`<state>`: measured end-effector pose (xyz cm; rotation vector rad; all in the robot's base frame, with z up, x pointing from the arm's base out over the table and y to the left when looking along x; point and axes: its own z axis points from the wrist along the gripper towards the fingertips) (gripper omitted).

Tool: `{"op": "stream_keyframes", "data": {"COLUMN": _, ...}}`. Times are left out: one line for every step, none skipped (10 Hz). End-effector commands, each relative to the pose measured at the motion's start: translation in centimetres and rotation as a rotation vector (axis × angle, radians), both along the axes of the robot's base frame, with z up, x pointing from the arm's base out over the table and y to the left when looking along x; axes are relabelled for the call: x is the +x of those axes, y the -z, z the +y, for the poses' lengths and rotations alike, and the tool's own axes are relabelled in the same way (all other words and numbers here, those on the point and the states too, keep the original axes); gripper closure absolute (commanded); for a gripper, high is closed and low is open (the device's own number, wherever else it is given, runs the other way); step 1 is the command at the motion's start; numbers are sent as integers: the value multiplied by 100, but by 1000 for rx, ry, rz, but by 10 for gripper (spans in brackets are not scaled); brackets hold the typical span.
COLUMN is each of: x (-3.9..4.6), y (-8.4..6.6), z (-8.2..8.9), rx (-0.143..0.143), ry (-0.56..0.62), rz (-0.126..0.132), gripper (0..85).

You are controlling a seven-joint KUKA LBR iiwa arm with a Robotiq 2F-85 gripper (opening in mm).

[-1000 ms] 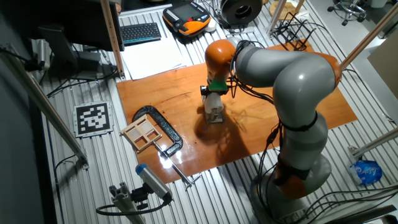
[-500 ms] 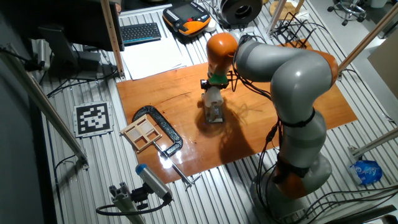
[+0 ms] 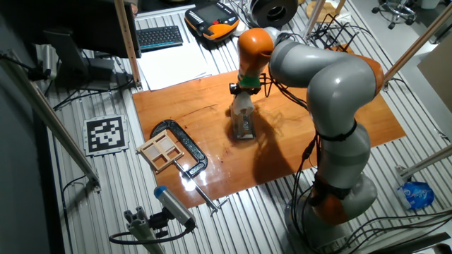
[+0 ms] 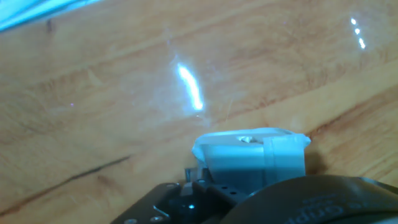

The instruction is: Take the roll of paper down from the shelf

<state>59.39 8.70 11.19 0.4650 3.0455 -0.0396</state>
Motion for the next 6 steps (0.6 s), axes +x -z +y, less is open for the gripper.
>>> {"op": "stream_keyframes", "data": {"x": 39, "y": -20, "z": -38, "rx": -3, "ry": -10, "rz": -1, "gripper": 850}}
{"op": "stream_keyframes", "data": {"x": 89, "y": -46, "z": -97, "rx": -10, "ry": -25, "rz": -2, "gripper": 850}}
{"op": "stream_keyframes", "data": {"x": 127, "y": -65, "z": -153, "rx": -10, "ry": -39, "rz": -1, "gripper": 850}}
{"op": "stream_keyframes", "data": {"x": 160, "y": -84, "z": -195, "rx": -13, "ry": -50, "rz": -1, "gripper": 850}}
{"op": "stream_keyframes", "data": {"x": 189, "y": -104, "z": -235, "rx": -16, "ry": -59, "rz": -2, "gripper": 850}}
{"op": "stream_keyframes", "data": {"x": 220, "y": -130, "z": -284, "rx": 1, "ry": -59, "rz": 1, "gripper": 850}}
